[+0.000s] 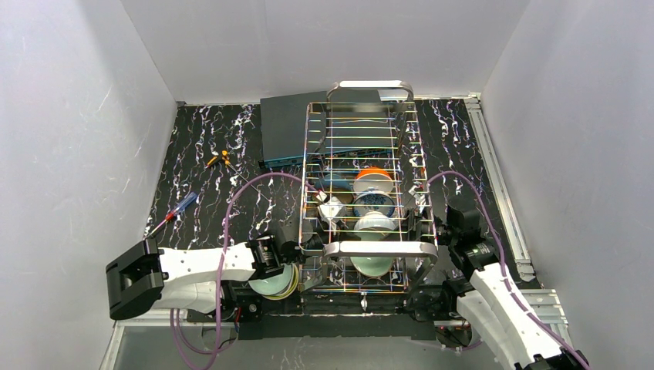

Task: Load the bowls into the dish rack
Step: Pick up the bowl from the dish rack.

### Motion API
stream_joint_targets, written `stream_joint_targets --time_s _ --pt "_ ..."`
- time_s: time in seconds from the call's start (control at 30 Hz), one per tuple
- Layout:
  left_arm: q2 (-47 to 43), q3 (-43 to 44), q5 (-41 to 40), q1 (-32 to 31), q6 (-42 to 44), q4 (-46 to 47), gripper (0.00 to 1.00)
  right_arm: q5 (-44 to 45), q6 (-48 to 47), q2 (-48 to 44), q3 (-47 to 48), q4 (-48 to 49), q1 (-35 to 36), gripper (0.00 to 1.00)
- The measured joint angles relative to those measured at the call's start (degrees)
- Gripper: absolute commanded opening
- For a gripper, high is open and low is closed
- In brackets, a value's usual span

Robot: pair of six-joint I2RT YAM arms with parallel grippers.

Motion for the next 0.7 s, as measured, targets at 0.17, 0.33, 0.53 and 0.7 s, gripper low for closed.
stream_joint_targets --time_s 0.17,0.33,0.53,0.7 --pt "0.4 0.2 -1.2 -0.3 0.3 0.3 0.0 0.7 -4.1 1.0 2.6 -4.6 0.0 0.01" --pt "0.4 0.2 -1.5 -0.3 0.3 0.8 0.27 1.9 -7.9 1.8 5.2 -8.5 0.1 0.01" --pt "0.2 0.2 -2.4 -0.3 0.4 1.0 0.6 8.3 -13.4 1.3 6.3 -13.4 0.2 0.01" --pt "-1.7 0.1 -2.4 -0.3 -0.2 -0.2 0.71 10.9 -18.2 -1.4 7.8 -15.3 0.3 0.01"
